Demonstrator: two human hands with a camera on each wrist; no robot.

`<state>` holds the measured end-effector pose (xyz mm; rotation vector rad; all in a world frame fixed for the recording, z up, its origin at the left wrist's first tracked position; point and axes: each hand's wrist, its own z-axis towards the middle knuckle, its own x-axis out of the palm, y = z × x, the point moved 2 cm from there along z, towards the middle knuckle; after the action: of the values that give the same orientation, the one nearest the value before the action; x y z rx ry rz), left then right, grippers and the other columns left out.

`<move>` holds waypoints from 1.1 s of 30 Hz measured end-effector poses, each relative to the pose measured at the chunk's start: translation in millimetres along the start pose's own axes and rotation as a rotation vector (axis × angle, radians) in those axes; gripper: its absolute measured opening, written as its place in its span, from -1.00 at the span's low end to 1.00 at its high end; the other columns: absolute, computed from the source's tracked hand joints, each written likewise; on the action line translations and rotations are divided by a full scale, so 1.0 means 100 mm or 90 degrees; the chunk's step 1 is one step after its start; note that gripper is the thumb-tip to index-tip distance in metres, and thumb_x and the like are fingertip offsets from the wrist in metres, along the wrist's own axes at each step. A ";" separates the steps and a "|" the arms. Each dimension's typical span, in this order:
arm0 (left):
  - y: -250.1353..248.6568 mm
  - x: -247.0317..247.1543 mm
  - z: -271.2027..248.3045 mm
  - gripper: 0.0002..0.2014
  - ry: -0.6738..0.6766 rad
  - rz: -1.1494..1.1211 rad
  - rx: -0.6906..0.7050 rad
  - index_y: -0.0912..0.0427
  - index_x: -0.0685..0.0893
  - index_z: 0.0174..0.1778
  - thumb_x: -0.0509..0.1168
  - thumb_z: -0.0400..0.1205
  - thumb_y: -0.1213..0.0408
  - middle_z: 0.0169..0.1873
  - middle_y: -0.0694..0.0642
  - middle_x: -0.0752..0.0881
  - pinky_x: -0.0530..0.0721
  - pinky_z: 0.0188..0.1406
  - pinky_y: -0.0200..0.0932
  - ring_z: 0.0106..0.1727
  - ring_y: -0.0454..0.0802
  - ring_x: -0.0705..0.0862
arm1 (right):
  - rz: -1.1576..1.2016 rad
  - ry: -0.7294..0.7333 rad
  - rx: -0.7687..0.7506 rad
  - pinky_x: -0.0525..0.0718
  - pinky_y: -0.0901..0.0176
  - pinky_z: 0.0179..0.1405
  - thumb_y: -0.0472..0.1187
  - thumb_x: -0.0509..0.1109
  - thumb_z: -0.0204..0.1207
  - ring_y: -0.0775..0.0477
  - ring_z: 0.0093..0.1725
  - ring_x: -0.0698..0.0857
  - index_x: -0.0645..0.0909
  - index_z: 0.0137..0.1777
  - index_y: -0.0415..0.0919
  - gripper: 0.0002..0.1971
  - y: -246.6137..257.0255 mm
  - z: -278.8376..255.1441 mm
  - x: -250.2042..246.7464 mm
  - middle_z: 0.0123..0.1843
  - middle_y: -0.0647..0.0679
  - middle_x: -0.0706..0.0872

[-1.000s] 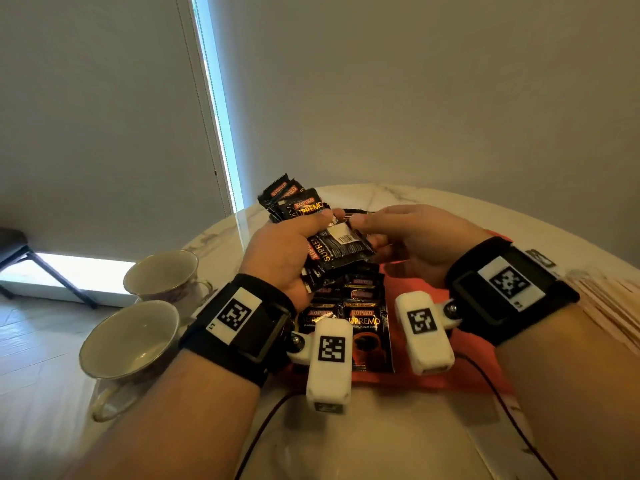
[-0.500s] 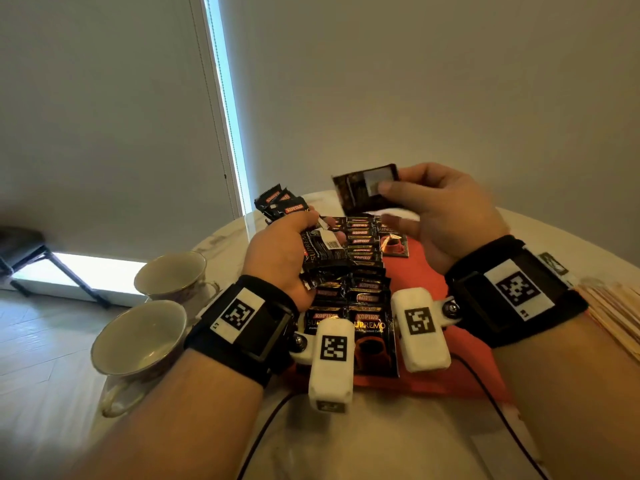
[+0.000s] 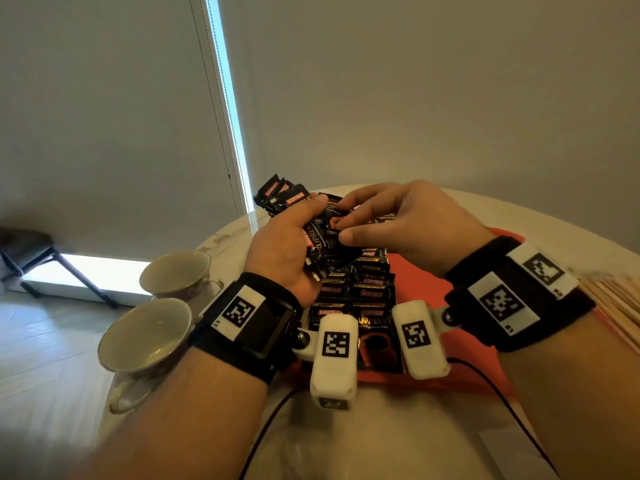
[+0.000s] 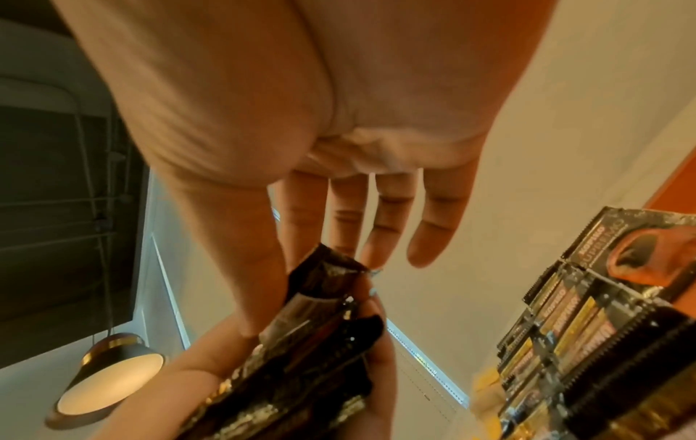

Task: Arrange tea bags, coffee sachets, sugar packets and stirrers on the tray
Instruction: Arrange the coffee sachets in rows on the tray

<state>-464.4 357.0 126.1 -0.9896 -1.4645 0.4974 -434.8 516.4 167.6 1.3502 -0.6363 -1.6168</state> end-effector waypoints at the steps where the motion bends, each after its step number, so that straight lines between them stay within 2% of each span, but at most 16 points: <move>1: 0.01 0.01 0.00 -0.57 0.009 0.007 0.000 0.29 0.67 0.49 0.40 0.68 0.29 0.00 0.27 0.82 0.82 -0.25 0.09 -0.13 0.24 0.86 | -0.008 0.000 0.001 0.67 0.45 0.04 -0.14 0.71 0.36 0.34 0.14 0.71 0.91 -0.09 -0.01 -0.86 0.00 0.00 -0.01 0.16 0.24 0.77; 3: 0.01 0.02 -0.01 -0.55 0.017 0.034 -0.007 0.35 0.65 0.49 0.39 0.65 0.36 0.00 0.29 0.79 0.82 -0.27 0.08 -0.14 0.25 0.85 | 0.034 -0.013 0.018 0.73 0.22 0.14 -0.13 0.73 0.31 0.22 0.17 0.75 0.91 -0.08 -0.01 -0.82 -0.01 0.01 -0.02 0.19 0.22 0.76; 5: 0.01 0.02 -0.03 -0.56 0.017 0.066 -0.014 0.37 0.66 0.44 0.39 0.61 0.40 0.02 0.33 0.80 0.84 -0.22 0.15 -0.11 0.30 0.86 | 0.109 -0.050 0.044 0.78 0.05 0.13 -0.25 0.71 0.35 0.04 0.14 0.81 0.89 -0.06 -0.05 -0.82 -0.06 0.04 -0.04 0.21 0.10 0.78; 8: 0.01 0.06 -0.07 -0.51 0.040 0.110 0.001 0.39 0.68 0.39 0.46 0.49 0.44 0.05 0.40 0.81 0.86 -0.03 0.30 0.02 0.40 0.85 | 0.230 -0.065 0.111 0.79 0.11 -0.23 -0.51 0.56 0.44 -0.14 -0.06 0.85 0.75 0.15 -0.19 -0.67 -0.10 0.05 -0.06 0.17 -0.19 0.81; 10: 0.03 0.07 -0.10 -0.46 0.067 0.129 0.007 0.40 0.71 0.36 0.50 0.42 0.42 0.12 0.47 0.80 0.82 0.14 0.39 0.11 0.46 0.83 | 0.292 -0.056 0.149 0.79 0.05 -0.30 -0.57 0.48 0.46 -0.20 -0.10 0.82 0.69 0.18 -0.26 -0.66 -0.10 0.05 -0.06 0.13 -0.29 0.80; 12: 0.03 0.08 -0.13 -0.50 0.096 0.151 0.012 0.43 0.75 0.30 0.53 0.41 0.43 0.15 0.51 0.80 0.79 0.20 0.45 0.13 0.48 0.82 | 0.314 -0.072 0.182 0.75 0.02 -0.23 -0.52 0.48 0.48 -0.17 -0.16 0.78 0.72 0.08 -0.29 -0.77 -0.11 0.06 -0.08 -0.03 -0.27 0.81; 14: 0.04 0.08 -0.14 -0.51 0.112 0.171 0.006 0.47 0.77 0.26 0.54 0.37 0.46 0.18 0.54 0.79 0.75 0.24 0.51 0.17 0.53 0.79 | 0.326 -0.100 0.205 0.70 0.11 -0.32 -0.42 0.53 0.49 -0.07 -0.24 0.71 0.73 -0.01 -0.27 -0.87 -0.13 0.06 -0.12 -0.16 -0.18 0.80; 17: 0.05 0.07 -0.13 -0.54 0.122 0.183 0.006 0.50 0.77 0.22 0.52 0.36 0.51 0.07 0.51 0.81 0.73 0.24 0.57 0.15 0.53 0.79 | 0.368 -0.117 0.254 0.70 0.15 -0.33 -0.21 0.59 0.46 -0.05 -0.22 0.63 0.77 -0.01 -0.24 -0.84 -0.17 0.07 -0.15 -0.08 -0.17 0.77; 19: 0.05 0.06 -0.12 -0.51 0.122 0.183 0.012 0.50 0.75 0.27 0.53 0.38 0.52 0.12 0.53 0.79 0.69 0.26 0.61 0.20 0.56 0.78 | 0.426 -0.105 0.310 0.78 0.03 -0.06 -0.13 0.57 0.48 -0.09 -0.12 0.67 0.76 0.16 -0.28 -0.69 -0.19 0.08 -0.14 0.06 -0.20 0.76; 21: 0.05 0.03 -0.10 -0.50 0.127 0.175 0.016 0.48 0.75 0.30 0.56 0.40 0.53 0.24 0.59 0.74 0.64 0.30 0.67 0.30 0.63 0.72 | 0.484 -0.084 0.354 0.74 -0.12 0.23 -0.13 0.53 0.54 -0.17 0.01 0.71 0.73 0.26 -0.30 -0.65 -0.17 0.06 -0.12 0.15 -0.24 0.75; 24: 0.04 0.03 -0.07 -0.65 0.141 0.161 0.016 0.28 0.88 0.11 0.59 0.38 0.50 0.28 0.56 0.74 0.61 0.33 0.69 0.31 0.62 0.72 | 0.532 -0.083 0.353 0.81 -0.14 0.08 -0.15 0.53 0.55 -0.23 0.05 0.74 0.72 0.29 -0.34 -0.62 -0.14 0.04 -0.09 0.14 -0.27 0.77; 26: 0.05 0.04 -0.08 -0.66 0.136 0.145 0.016 0.23 0.92 0.01 0.62 0.30 0.48 0.27 0.54 0.75 0.62 0.32 0.68 0.30 0.62 0.73 | 0.519 -0.126 0.308 0.85 -0.16 -0.01 -0.15 0.59 0.50 -0.23 -0.02 0.78 0.70 0.26 -0.39 -0.58 -0.16 0.05 -0.10 0.10 -0.31 0.79; 28: 0.05 0.04 -0.08 -0.52 0.114 0.123 0.014 0.38 0.83 0.21 0.60 0.33 0.48 0.30 0.57 0.73 0.63 0.33 0.67 0.30 0.62 0.73 | 0.474 -0.129 0.266 0.84 -0.02 -0.18 -0.08 0.63 0.42 -0.14 -0.15 0.77 0.70 0.25 -0.36 -0.52 -0.18 0.04 -0.13 -0.01 -0.25 0.79; 30: 0.05 0.04 -0.08 -0.45 0.105 0.114 0.005 0.44 0.72 0.37 0.53 0.42 0.46 0.25 0.52 0.77 0.68 0.30 0.60 0.24 0.55 0.78 | 0.442 -0.041 0.272 0.79 0.07 -0.22 -0.07 0.63 0.34 -0.06 -0.25 0.75 0.73 0.15 -0.27 -0.58 -0.16 0.02 -0.15 -0.15 -0.14 0.77; 32: 0.05 0.04 -0.07 -0.49 0.108 0.104 -0.008 0.40 0.72 0.37 0.48 0.46 0.45 0.13 0.43 0.81 0.74 0.24 0.51 0.14 0.47 0.81 | 0.425 0.025 0.273 0.82 0.05 -0.19 -0.23 0.60 0.31 -0.02 -0.33 0.76 0.66 -0.08 -0.22 -0.76 -0.12 0.00 -0.16 -0.22 -0.14 0.79; 33: 0.06 0.03 -0.06 -0.49 0.106 0.099 -0.014 0.38 0.73 0.37 0.51 0.46 0.45 0.13 0.42 0.82 0.73 0.25 0.52 0.15 0.46 0.81 | 0.415 0.026 0.266 0.83 0.03 -0.17 -0.29 0.59 0.28 -0.02 -0.34 0.76 0.62 -0.13 -0.22 -0.78 -0.11 0.00 -0.16 -0.22 -0.16 0.80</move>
<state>-457.1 361.4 124.2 -1.1409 -1.2528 0.4984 -438.3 535.1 166.5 1.2701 -1.2865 -0.9549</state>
